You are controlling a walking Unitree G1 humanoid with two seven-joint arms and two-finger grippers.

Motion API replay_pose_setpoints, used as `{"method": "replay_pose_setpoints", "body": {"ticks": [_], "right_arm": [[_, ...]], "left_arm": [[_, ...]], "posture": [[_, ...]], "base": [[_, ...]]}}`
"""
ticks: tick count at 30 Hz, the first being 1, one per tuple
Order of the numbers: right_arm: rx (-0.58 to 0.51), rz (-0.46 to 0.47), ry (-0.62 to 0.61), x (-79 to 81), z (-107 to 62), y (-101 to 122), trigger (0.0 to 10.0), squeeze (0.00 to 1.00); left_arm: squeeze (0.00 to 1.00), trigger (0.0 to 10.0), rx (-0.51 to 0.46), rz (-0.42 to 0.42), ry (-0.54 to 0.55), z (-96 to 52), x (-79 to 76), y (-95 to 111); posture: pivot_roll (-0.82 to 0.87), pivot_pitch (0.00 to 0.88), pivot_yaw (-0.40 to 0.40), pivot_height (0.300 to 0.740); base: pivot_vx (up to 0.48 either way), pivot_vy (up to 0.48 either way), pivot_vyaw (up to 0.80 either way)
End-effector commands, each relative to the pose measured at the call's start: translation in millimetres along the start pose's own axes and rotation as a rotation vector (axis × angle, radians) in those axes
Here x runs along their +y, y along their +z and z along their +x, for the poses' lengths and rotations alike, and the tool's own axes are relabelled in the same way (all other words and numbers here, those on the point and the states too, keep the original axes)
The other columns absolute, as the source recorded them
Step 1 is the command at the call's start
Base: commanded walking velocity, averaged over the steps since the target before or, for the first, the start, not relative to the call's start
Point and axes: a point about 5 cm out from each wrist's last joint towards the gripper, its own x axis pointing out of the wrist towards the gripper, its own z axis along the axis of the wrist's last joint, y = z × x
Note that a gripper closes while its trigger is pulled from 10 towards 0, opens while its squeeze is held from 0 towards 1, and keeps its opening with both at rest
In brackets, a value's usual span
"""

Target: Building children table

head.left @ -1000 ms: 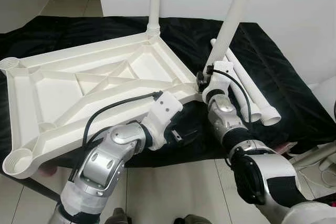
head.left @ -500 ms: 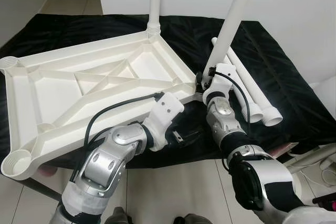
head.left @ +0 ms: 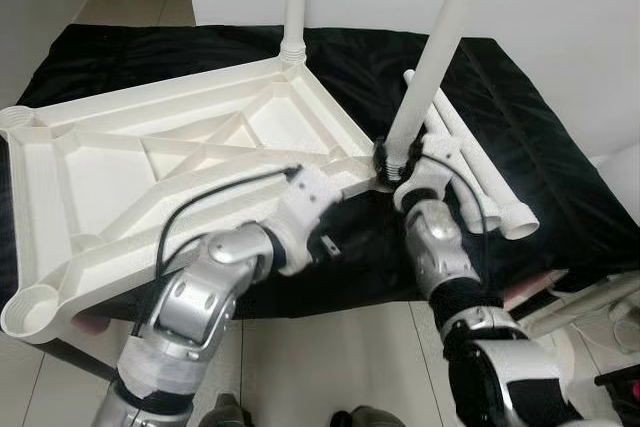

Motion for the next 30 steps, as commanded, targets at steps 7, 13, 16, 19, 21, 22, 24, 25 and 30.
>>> {"method": "replay_pose_setpoints", "body": {"ticks": [7, 13, 16, 19, 21, 22, 24, 25, 30], "right_arm": [[-0.031, 0.023, 0.084, 5.6, -23.8, -7.4, 10.0, 0.0], [-0.004, 0.054, 0.157, 7.2, -43.9, -15.8, 10.0, 0.0], [-0.002, 0.045, 0.165, 6.0, -46.3, -16.8, 10.0, 0.0], [-0.007, 0.047, 0.154, -0.1, -50.5, -16.4, 10.0, 0.0], [-0.012, 0.022, 0.137, -7.7, -56.7, -14.4, 10.0, 0.0], [-0.012, 0.022, 0.137, -7.7, -56.7, -14.4, 10.0, 0.0], [-0.016, 0.006, 0.119, -12.7, -60.0, -13.4, 10.0, 0.0], [-0.016, 0.006, 0.119, -12.7, -60.0, -13.4, 10.0, 0.0], [-0.019, 0.0, 0.093, -18.9, -62.3, -12.0, 10.0, 0.0]], "left_arm": [[0.0, 10.0, 0.003, 0.028, 0.14, 7.6, 26.0, 4.5], [0.0, 10.0, 0.089, 0.043, 0.209, 26.4, 36.4, -3.3], [0.0, 10.0, 0.109, 0.036, 0.219, 29.9, 37.7, -5.5], [0.0, 10.0, 0.165, 0.038, 0.228, 37.1, 38.8, -13.1], [0.0, 10.0, 0.247, 0.049, 0.274, 43.1, 46.3, -23.3], [0.0, 10.0, 0.247, 0.049, 0.274, 43.1, 46.3, -23.3], [0.0, 10.0, 0.281, 0.045, 0.297, 44.9, 51.7, -27.1], [0.0, 10.0, 0.281, 0.045, 0.297, 44.9, 51.7, -27.1], [0.0, 10.0, 0.319, 0.037, 0.306, 45.7, 56.4, -32.0]], "posture": [[-0.04, 0.06, -0.024, 0.74], [-0.07, 0.056, 0.002, 0.74], [-0.08, 0.056, 0.008, 0.74], [-0.1, 0.056, 0.024, 0.74], [-0.11, 0.057, 0.038, 0.74], [-0.11, 0.057, 0.038, 0.74], [-0.12, 0.058, 0.046, 0.74], [-0.12, 0.058, 0.046, 0.74], [-0.13, 0.059, 0.056, 0.74]], "base": [[0.0, 0.0, 0.0], [0.0, 0.0, 0.0], [0.0, 0.0, 0.0], [0.0, 0.0, 0.0], [0.0, 0.0, 0.0], [0.0, 0.0, 0.0], [0.0, 0.0, 0.0], [0.0, 0.0, 0.0], [0.0, 0.0, 0.0]]}}
